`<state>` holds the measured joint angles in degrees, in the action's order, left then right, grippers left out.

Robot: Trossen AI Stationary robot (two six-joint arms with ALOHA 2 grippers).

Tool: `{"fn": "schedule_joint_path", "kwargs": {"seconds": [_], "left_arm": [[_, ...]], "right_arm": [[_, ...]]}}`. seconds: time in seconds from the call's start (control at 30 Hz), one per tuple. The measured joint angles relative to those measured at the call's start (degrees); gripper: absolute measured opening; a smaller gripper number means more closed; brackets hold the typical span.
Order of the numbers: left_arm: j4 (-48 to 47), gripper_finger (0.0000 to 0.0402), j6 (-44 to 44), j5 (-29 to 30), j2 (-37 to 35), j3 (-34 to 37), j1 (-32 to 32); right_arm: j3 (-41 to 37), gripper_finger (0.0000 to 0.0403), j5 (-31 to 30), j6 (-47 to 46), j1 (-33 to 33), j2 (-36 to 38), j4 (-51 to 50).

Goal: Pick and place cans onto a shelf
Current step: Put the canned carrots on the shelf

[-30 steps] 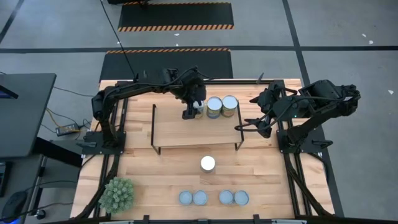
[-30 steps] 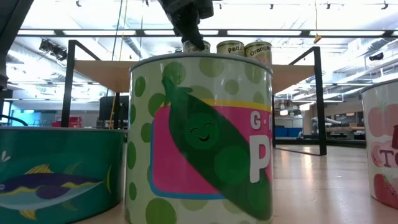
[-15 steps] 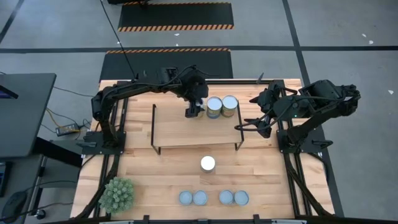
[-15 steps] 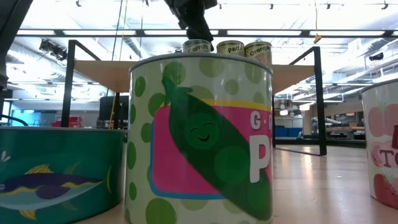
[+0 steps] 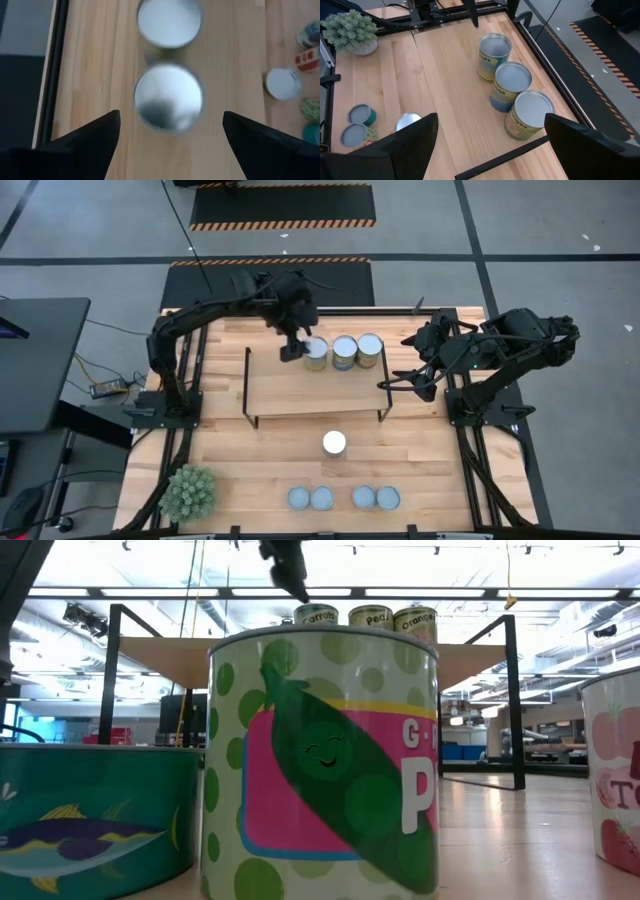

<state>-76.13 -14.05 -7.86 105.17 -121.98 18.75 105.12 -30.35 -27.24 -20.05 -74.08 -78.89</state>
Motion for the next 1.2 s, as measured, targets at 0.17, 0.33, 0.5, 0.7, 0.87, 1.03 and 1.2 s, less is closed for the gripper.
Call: {"fn": "schedule_joint_path", "kwargs": {"seconds": [0.17,0.33,0.5,0.7,0.87,1.03,1.2], "left_arm": [[-7.4,0.0352,-0.6,0.2,-0.4,-1.3,1.5],[-6.3,0.0328,-1.2,2.2,-0.4,4.5,2.1],[-0.8,0.0308,0.4,5.6,-0.3,11.8,2.1],[3.5,0.0293,1.4,7.3,-0.3,15.1,2.0],[7.8,0.0290,1.8,7.7,-0.3,15.2,2.0],[9.1,0.0290,2.7,7.7,-0.3,15.2,1.9],[9.9,0.0290,3.4,6.8,-0.3,15.2,1.9]], "right_arm": [[0.0,0.0373,0.0,0.5,0.0,0.0,0.0],[0.0,0.0373,0.0,0.8,0.0,0.0,0.0],[0.0,0.0373,0.0,0.7,0.0,0.0,0.2],[0.0,0.0373,0.0,0.7,0.0,0.0,0.5],[0.0,0.0373,0.0,0.7,0.0,0.0,0.9],[0.0,0.0373,0.0,0.2,0.0,0.0,0.8],[0.0,0.0373,0.0,0.1,0.0,0.0,0.9]]}}
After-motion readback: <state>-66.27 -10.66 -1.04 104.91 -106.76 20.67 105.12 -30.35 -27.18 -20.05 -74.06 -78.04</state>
